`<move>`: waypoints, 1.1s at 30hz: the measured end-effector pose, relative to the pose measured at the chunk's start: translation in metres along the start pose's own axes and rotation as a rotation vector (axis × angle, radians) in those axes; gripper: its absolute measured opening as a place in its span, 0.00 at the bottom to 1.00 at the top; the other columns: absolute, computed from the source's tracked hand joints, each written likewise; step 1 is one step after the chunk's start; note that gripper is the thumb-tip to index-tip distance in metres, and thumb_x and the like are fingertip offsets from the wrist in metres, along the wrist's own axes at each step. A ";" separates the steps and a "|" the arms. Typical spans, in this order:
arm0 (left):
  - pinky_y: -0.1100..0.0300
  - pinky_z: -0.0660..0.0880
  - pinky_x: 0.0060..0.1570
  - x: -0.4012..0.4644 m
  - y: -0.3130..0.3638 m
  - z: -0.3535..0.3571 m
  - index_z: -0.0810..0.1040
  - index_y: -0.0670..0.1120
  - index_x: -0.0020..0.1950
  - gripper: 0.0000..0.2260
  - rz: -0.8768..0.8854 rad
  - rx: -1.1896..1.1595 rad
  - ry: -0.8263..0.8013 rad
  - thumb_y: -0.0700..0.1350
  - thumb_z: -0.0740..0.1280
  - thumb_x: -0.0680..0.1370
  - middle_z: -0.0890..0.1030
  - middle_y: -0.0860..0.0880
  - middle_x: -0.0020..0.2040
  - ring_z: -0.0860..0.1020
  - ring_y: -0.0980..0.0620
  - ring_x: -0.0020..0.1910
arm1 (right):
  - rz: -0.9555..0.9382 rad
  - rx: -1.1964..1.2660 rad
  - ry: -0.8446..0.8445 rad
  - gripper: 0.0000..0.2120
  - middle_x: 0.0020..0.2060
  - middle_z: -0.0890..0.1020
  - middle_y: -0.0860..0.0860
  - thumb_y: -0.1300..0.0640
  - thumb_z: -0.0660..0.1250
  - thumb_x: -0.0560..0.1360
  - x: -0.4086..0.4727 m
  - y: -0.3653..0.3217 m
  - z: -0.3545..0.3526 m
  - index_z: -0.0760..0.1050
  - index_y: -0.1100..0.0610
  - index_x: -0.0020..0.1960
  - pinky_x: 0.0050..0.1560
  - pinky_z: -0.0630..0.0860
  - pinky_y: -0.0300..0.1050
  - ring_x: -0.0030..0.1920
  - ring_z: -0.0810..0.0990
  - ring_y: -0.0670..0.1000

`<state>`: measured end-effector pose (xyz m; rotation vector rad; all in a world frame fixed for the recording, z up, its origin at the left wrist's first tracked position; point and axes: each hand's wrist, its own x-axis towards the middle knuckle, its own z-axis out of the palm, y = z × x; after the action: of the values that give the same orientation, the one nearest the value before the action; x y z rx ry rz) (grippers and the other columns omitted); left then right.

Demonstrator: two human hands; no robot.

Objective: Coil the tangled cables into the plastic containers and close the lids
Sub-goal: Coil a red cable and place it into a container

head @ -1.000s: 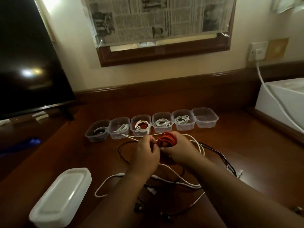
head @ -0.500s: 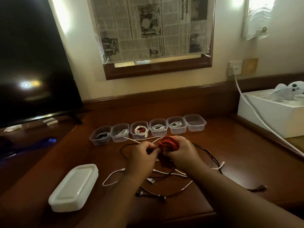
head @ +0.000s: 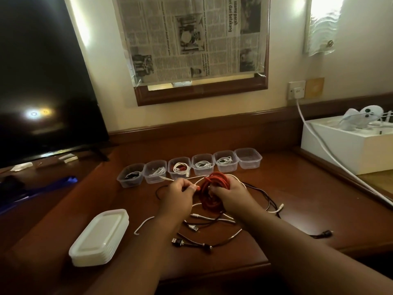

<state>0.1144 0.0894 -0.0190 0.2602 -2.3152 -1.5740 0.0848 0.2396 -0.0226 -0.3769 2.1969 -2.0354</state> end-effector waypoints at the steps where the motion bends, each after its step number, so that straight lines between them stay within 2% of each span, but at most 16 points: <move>1: 0.48 0.80 0.53 0.004 0.000 0.000 0.78 0.44 0.46 0.07 -0.023 -0.048 0.004 0.41 0.63 0.82 0.83 0.45 0.45 0.83 0.47 0.47 | 0.037 0.047 0.000 0.14 0.54 0.80 0.50 0.57 0.67 0.79 0.002 0.002 0.000 0.71 0.51 0.64 0.61 0.78 0.52 0.56 0.78 0.50; 4: 0.61 0.79 0.39 0.013 0.006 0.002 0.77 0.41 0.46 0.08 -0.060 -0.154 -0.011 0.38 0.61 0.83 0.83 0.43 0.43 0.83 0.52 0.40 | 0.132 0.199 -0.023 0.14 0.54 0.82 0.55 0.60 0.67 0.78 0.006 0.006 -0.004 0.74 0.54 0.63 0.61 0.78 0.56 0.56 0.81 0.55; 6: 0.64 0.77 0.34 0.017 0.008 0.006 0.77 0.39 0.49 0.08 -0.097 -0.242 -0.041 0.38 0.59 0.83 0.82 0.44 0.40 0.82 0.53 0.36 | 0.161 0.269 -0.049 0.12 0.53 0.83 0.57 0.62 0.67 0.78 0.012 0.008 -0.010 0.75 0.55 0.61 0.58 0.80 0.55 0.55 0.82 0.56; 9: 0.53 0.80 0.46 0.029 0.003 0.021 0.77 0.41 0.50 0.10 -0.150 -0.314 -0.084 0.41 0.58 0.84 0.82 0.42 0.44 0.82 0.46 0.44 | 0.168 0.283 -0.041 0.12 0.52 0.84 0.58 0.59 0.68 0.78 0.027 0.014 -0.020 0.76 0.57 0.60 0.55 0.82 0.55 0.54 0.83 0.57; 11: 0.44 0.79 0.54 0.040 -0.003 0.034 0.76 0.45 0.51 0.09 -0.112 -0.235 -0.066 0.44 0.58 0.84 0.82 0.42 0.47 0.82 0.42 0.50 | 0.146 0.230 -0.013 0.15 0.51 0.85 0.58 0.55 0.71 0.76 0.038 0.019 -0.025 0.77 0.58 0.61 0.55 0.81 0.57 0.53 0.84 0.57; 12: 0.44 0.79 0.55 0.045 -0.004 0.042 0.75 0.47 0.52 0.07 -0.065 -0.176 -0.051 0.45 0.58 0.84 0.81 0.43 0.48 0.81 0.43 0.50 | 0.142 0.208 0.002 0.16 0.51 0.85 0.57 0.55 0.72 0.76 0.045 0.021 -0.028 0.77 0.58 0.61 0.55 0.82 0.56 0.53 0.84 0.56; 15: 0.60 0.77 0.45 0.060 -0.002 0.058 0.74 0.54 0.57 0.10 0.175 -0.030 -0.029 0.41 0.56 0.84 0.77 0.51 0.47 0.78 0.54 0.46 | 0.151 0.180 0.043 0.12 0.50 0.85 0.56 0.55 0.72 0.75 0.063 0.025 -0.034 0.78 0.56 0.57 0.54 0.82 0.56 0.51 0.85 0.56; 18: 0.63 0.78 0.45 0.085 -0.001 0.072 0.78 0.53 0.53 0.10 0.340 0.094 -0.042 0.41 0.59 0.83 0.80 0.56 0.47 0.79 0.58 0.47 | 0.120 0.146 0.095 0.07 0.46 0.86 0.55 0.53 0.71 0.76 0.086 0.027 -0.046 0.80 0.54 0.52 0.53 0.82 0.57 0.48 0.85 0.55; 21: 0.65 0.78 0.43 0.113 0.004 0.085 0.78 0.53 0.51 0.06 0.322 0.135 -0.106 0.44 0.63 0.82 0.80 0.56 0.45 0.80 0.59 0.46 | 0.083 0.042 0.121 0.09 0.47 0.85 0.53 0.51 0.70 0.77 0.108 0.028 -0.064 0.79 0.53 0.55 0.51 0.83 0.49 0.48 0.85 0.52; 23: 0.60 0.81 0.45 0.134 0.008 0.096 0.79 0.54 0.49 0.06 0.261 0.078 -0.188 0.44 0.65 0.82 0.81 0.54 0.46 0.81 0.56 0.47 | 0.076 0.022 0.131 0.10 0.45 0.84 0.52 0.51 0.69 0.78 0.124 0.028 -0.079 0.78 0.54 0.56 0.44 0.82 0.42 0.45 0.85 0.49; 25: 0.57 0.83 0.44 0.154 0.013 0.109 0.80 0.51 0.50 0.04 0.169 0.008 -0.241 0.44 0.66 0.81 0.82 0.50 0.46 0.83 0.53 0.46 | 0.092 0.033 0.150 0.13 0.45 0.85 0.53 0.47 0.65 0.80 0.140 0.031 -0.096 0.78 0.55 0.56 0.43 0.82 0.42 0.45 0.85 0.51; 26: 0.58 0.82 0.42 0.165 0.014 0.118 0.80 0.49 0.51 0.03 0.136 -0.011 -0.245 0.44 0.66 0.81 0.83 0.49 0.46 0.83 0.53 0.45 | 0.101 0.011 0.169 0.17 0.47 0.84 0.54 0.43 0.62 0.80 0.151 0.034 -0.106 0.78 0.56 0.57 0.47 0.82 0.47 0.48 0.85 0.53; 28: 0.63 0.80 0.36 0.190 0.014 0.139 0.80 0.47 0.50 0.04 0.089 -0.021 -0.228 0.45 0.66 0.81 0.83 0.48 0.46 0.83 0.54 0.42 | 0.083 -0.223 0.207 0.19 0.52 0.82 0.55 0.43 0.56 0.82 0.171 0.046 -0.129 0.78 0.55 0.56 0.58 0.77 0.54 0.53 0.81 0.55; 30: 0.61 0.79 0.36 0.219 0.012 0.163 0.80 0.46 0.48 0.05 0.077 0.033 -0.197 0.45 0.66 0.81 0.83 0.48 0.43 0.82 0.52 0.42 | 0.066 -0.518 0.233 0.16 0.50 0.80 0.54 0.48 0.55 0.83 0.185 0.062 -0.151 0.77 0.55 0.53 0.57 0.75 0.54 0.51 0.78 0.53; 33: 0.58 0.73 0.41 0.264 0.009 0.202 0.78 0.47 0.46 0.06 0.141 0.211 -0.145 0.48 0.67 0.80 0.80 0.51 0.42 0.78 0.51 0.44 | 0.070 -0.933 0.144 0.13 0.50 0.80 0.53 0.47 0.56 0.81 0.203 0.093 -0.174 0.75 0.54 0.51 0.54 0.76 0.54 0.50 0.78 0.54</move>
<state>-0.2044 0.1806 -0.0350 0.0312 -2.5525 -1.3224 -0.1642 0.3596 -0.0837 -0.2162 3.0645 -0.8942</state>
